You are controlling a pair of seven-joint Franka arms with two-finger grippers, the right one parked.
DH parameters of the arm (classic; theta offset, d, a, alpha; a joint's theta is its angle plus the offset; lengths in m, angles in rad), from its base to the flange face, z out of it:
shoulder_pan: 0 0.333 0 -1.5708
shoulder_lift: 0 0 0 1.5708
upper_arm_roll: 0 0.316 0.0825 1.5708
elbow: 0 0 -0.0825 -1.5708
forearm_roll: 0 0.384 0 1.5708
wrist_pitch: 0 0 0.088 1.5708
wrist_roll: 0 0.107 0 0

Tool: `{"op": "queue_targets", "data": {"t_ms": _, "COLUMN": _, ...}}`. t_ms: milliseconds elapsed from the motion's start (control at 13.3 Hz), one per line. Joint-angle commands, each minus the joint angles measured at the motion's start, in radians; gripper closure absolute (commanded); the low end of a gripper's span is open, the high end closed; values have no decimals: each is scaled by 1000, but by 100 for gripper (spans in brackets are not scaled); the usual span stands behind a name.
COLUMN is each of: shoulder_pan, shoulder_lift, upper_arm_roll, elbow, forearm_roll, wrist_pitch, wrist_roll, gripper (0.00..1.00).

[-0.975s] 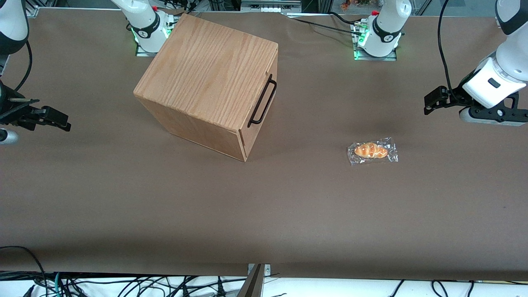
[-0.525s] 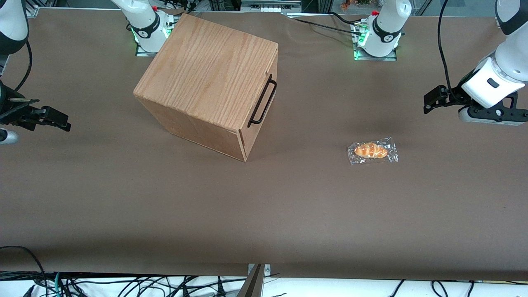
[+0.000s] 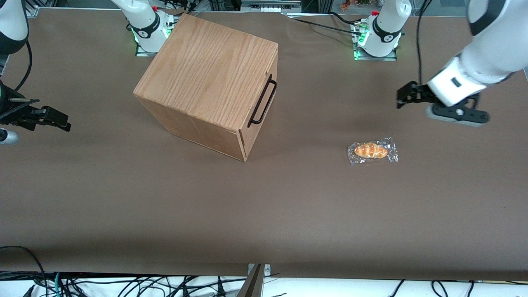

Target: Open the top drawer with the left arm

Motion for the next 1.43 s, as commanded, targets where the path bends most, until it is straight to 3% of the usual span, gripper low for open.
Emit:
{"op": "queue_targets", "data": {"t_ms": 0, "shoulder_pan": -7, "shoulder_lift": 52, "upper_arm_roll": -103, "elbow": 16, "forearm_roll": -45, "wrist_pitch": 4, "wrist_roll": -55, "gripper": 0}}
{"op": "queue_targets", "data": {"t_ms": 300, "shoulder_pan": -58, "shoulder_lift": 138, "upper_arm_roll": -236, "elbow": 20, "forearm_roll": -158, "wrist_pitch": 142, "wrist_roll": -101, "gripper": 0}}
{"op": "queue_targets", "data": {"t_ms": 600, "shoulder_pan": -108, "shoulder_lift": 227, "upper_arm_roll": -304, "elbow": 15, "forearm_roll": -166, "wrist_pitch": 341, "wrist_roll": -109, "gripper": 0}}
{"op": "queue_targets", "data": {"t_ms": 1350, "shoulder_pan": -135, "shoulder_lift": 306, "upper_arm_roll": -382, "elbow": -83, "forearm_roll": -163, "wrist_pitch": 544, "wrist_roll": -109, "gripper": 0}}
